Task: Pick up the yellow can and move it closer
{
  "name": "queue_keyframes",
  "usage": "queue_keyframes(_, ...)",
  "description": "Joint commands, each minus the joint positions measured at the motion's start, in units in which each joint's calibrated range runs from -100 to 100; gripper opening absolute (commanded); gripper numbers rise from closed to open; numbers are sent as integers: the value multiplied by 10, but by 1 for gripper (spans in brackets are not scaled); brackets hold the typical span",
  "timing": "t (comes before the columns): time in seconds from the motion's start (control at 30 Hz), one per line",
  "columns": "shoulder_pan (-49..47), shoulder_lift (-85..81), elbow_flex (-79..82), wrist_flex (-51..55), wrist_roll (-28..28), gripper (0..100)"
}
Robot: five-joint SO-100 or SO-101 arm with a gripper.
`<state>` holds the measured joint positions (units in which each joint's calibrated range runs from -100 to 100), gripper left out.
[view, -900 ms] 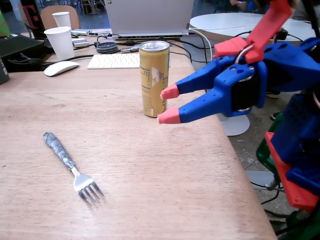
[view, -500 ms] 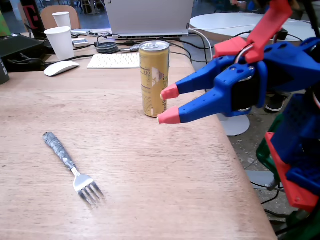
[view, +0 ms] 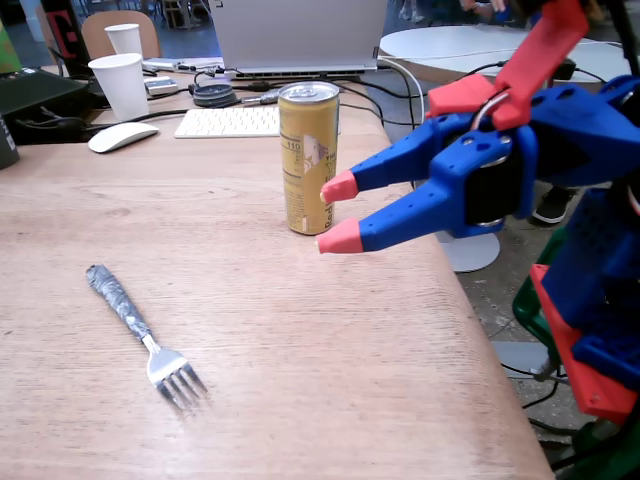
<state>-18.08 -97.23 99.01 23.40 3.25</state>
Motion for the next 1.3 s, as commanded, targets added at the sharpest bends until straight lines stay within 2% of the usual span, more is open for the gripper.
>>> queue_keyframes(0.0, -4, 3, 6, -12, 3, 24)
queue_keyframes(0.07, 5, 42, 6, -13, 29, 27)
queue_keyframes(0.13, 15, 68, 6, -7, 85, 35)
queue_keyframes(0.17, 15, 71, 6, -11, 96, 39)
queue_keyframes(0.33, 15, 110, 6, -16, 103, 68)
queue_keyframes(0.4, 17, 126, 6, -68, 96, 78)
queue_keyframes(0.47, 45, 195, 6, -112, 90, 84)
queue_keyframes(0.53, 103, 235, 5, -170, 67, 85)
queue_keyframes(0.63, 140, 260, 5, -303, 39, 85)
queue_keyframes(0.73, 137, 351, 4, -371, 11, 85)
queue_keyframes(0.97, 140, 374, -2, -520, 15, 85)
queue_keyframes(1.17, 145, 501, -3, -708, 16, 84)
queue_keyframes(1.27, 240, 538, -3, -764, 16, 84)
